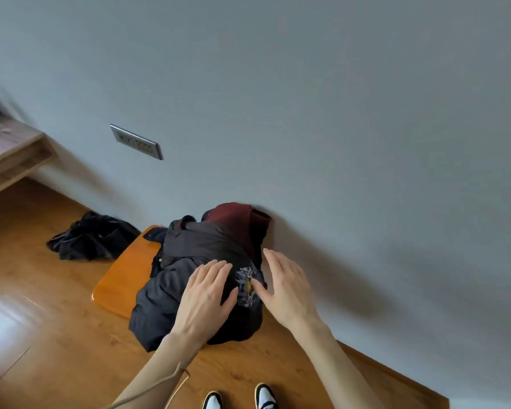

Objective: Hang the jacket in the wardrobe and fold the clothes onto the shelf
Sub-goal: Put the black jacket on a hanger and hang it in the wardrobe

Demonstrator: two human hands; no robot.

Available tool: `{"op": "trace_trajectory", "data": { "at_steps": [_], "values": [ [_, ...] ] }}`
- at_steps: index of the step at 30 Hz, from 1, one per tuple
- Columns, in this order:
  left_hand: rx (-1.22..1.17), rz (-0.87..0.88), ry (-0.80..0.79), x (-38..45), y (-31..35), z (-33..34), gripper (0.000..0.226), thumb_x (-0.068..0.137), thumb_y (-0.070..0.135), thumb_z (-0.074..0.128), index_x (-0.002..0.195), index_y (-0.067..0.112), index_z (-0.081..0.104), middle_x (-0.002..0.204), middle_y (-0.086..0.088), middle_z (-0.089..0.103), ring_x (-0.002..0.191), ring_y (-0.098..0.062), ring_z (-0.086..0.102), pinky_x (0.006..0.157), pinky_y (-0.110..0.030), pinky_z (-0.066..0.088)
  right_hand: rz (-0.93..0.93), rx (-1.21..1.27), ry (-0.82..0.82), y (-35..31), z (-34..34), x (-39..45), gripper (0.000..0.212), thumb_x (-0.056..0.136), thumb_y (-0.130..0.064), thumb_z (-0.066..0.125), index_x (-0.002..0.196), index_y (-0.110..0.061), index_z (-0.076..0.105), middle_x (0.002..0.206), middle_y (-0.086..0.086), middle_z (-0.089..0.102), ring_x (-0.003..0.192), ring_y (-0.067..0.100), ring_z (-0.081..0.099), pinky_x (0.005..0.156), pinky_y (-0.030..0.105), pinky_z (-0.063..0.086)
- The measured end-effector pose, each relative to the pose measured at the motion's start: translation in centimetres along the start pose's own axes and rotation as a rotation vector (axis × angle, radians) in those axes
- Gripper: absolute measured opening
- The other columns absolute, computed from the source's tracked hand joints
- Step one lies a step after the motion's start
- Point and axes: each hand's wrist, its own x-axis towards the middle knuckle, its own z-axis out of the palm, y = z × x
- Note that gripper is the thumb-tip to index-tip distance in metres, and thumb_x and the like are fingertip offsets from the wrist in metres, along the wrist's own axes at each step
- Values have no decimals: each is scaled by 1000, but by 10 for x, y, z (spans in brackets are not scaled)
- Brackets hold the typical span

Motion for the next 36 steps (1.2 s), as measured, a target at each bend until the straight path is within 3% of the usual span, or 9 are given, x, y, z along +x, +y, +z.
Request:
{"op": "trace_trajectory", "data": {
  "at_steps": [6, 10, 12, 15, 17, 19, 25, 31, 36],
  "values": [
    [125, -115, -143, -8, 8, 36, 65, 82, 40, 83, 139, 18, 62, 139, 0, 64, 134, -23, 57, 111, -42, 49, -110, -2, -359, 24, 52, 29, 103, 94, -68, 59, 166, -16, 7, 171, 3, 23, 156, 21, 26, 124, 38, 29],
    [244, -209, -207, -13, 20, 54, 74, 62, 34, 96, 129, 17, 70, 137, -4, 65, 132, -27, 60, 107, -46, 52, -22, 72, -545, 38, 80, 38, 126, 86, -60, 74, 165, -15, -13, 173, 12, 9, 157, 33, 24, 123, 45, 32],
    [293, -254, -228, -12, 26, 59, 73, 62, 28, 95, 129, 17, 69, 138, -7, 64, 133, -29, 59, 108, -47, 51, 53, 119, -588, 45, 97, 42, 129, 82, -57, 78, 164, -15, -12, 172, 14, 15, 153, 36, 30, 121, 47, 37],
    [321, -306, -241, -10, 34, 62, 70, 63, 24, 93, 128, 17, 70, 139, -8, 64, 134, -30, 58, 107, -48, 52, 120, 271, -549, 50, 125, 46, 109, 77, -53, 80, 160, -16, 21, 151, 9, 51, 136, 31, 54, 107, 45, 52],
    [322, -330, -247, -8, 37, 63, 69, 64, 25, 93, 129, 17, 70, 139, -8, 64, 135, -30, 57, 108, -48, 52, 98, 317, -509, 51, 140, 49, 64, 84, -44, 79, 138, -20, 55, 128, 3, 67, 118, 27, 66, 93, 39, 58],
    [313, -362, -241, -11, 41, 63, 71, 67, 30, 92, 132, 17, 68, 143, -7, 62, 139, -29, 54, 109, -47, 50, 72, 328, -494, 50, 140, 51, 35, 92, -37, 74, 123, -22, 67, 115, -1, 73, 107, 25, 71, 86, 36, 59],
    [221, -379, -94, -25, 49, 45, 71, 89, 40, 74, 153, 20, 48, 157, 0, 49, 149, -23, 42, 120, -44, 39, -48, 390, -571, 39, 77, 51, 26, 101, -39, 59, 121, -24, 65, 105, -1, 75, 95, 23, 72, 78, 32, 53],
    [-29, -540, 184, -27, 63, -14, 62, 104, 42, 48, 161, 24, 33, 162, 10, 40, 151, -10, 30, 122, -31, 26, -168, 666, -561, -28, -8, 79, 32, 99, -32, 61, 71, -17, 61, 61, -12, 64, 59, 5, 58, 61, 24, 43],
    [-53, -580, 309, -36, 68, -75, 56, 107, 50, 39, 159, 28, 34, 159, 13, 42, 148, -8, 35, 121, -35, 32, -252, 921, -517, -86, -49, 100, 36, 96, -23, 62, 75, 5, 58, 73, 19, 64, 67, 14, 56, 71, 40, 48]
  ]
}}
